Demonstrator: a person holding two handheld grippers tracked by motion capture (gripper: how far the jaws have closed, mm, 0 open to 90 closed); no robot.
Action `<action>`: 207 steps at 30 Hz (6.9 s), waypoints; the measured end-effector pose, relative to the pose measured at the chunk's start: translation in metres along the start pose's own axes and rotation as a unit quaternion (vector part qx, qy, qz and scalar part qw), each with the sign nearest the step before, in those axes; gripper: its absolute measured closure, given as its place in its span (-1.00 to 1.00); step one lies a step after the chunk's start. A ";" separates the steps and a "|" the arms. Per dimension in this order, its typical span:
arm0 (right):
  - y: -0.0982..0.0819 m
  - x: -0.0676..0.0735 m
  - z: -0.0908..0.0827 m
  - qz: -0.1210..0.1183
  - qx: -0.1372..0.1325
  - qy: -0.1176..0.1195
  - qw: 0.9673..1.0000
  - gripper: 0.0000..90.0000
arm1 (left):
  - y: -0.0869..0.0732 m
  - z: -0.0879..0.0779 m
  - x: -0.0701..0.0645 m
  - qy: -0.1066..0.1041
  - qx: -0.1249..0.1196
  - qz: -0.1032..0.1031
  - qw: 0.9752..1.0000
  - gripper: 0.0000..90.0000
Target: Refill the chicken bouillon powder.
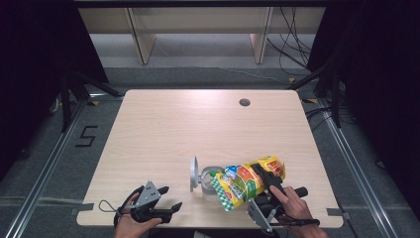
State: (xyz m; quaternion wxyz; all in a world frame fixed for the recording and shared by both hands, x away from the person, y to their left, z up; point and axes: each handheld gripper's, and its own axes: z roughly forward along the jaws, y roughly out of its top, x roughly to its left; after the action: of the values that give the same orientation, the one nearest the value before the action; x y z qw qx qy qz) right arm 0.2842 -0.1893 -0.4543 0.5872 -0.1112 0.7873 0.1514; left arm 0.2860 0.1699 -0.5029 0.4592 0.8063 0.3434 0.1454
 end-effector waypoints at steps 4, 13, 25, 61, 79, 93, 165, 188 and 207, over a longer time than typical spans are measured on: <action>0.003 0.003 -0.001 -0.011 0.001 -0.004 1.000 -0.13 | 0.000 0.000 0.000 0.002 0.002 -0.004 1.000 -0.37; 0.006 0.003 -0.002 -0.045 0.015 -0.002 0.999 -0.08 | 0.000 0.000 0.002 0.006 0.002 0.005 1.000 -0.37; 0.007 -0.004 -0.002 -0.089 0.016 -0.004 0.996 -0.08 | 0.000 0.000 0.001 0.005 -0.001 -0.004 1.000 -0.38; 0.015 -0.027 0.006 -0.209 0.012 0.014 0.978 -0.04 | 0.000 0.000 0.003 0.004 0.011 0.008 1.000 -0.38; 0.020 -0.032 0.010 -0.218 0.010 0.031 0.975 -0.03 | -0.001 0.000 0.001 0.003 0.009 -0.007 1.000 -0.38; 0.020 -0.035 0.009 -0.227 0.017 0.026 0.973 -0.03 | -0.001 0.000 0.001 0.004 0.008 -0.010 1.000 -0.39; 0.020 -0.039 0.008 -0.268 0.011 0.031 0.963 0.01 | -0.001 0.000 0.002 0.009 0.008 0.007 1.000 -0.39; 0.020 -0.039 0.004 -0.278 0.010 0.029 0.960 0.02 | -0.001 0.000 0.001 0.011 0.009 -0.002 1.000 -0.40; 0.019 -0.039 0.005 -0.282 0.010 0.028 0.959 0.03 | -0.001 0.001 0.002 0.012 0.012 -0.003 1.000 -0.40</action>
State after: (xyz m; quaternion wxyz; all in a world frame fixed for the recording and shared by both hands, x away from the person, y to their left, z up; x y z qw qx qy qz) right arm 0.2928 -0.1696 -0.4160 0.5851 -0.3272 0.7414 -0.0318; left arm 0.2870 0.1711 -0.5043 0.4458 0.8090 0.3527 0.1498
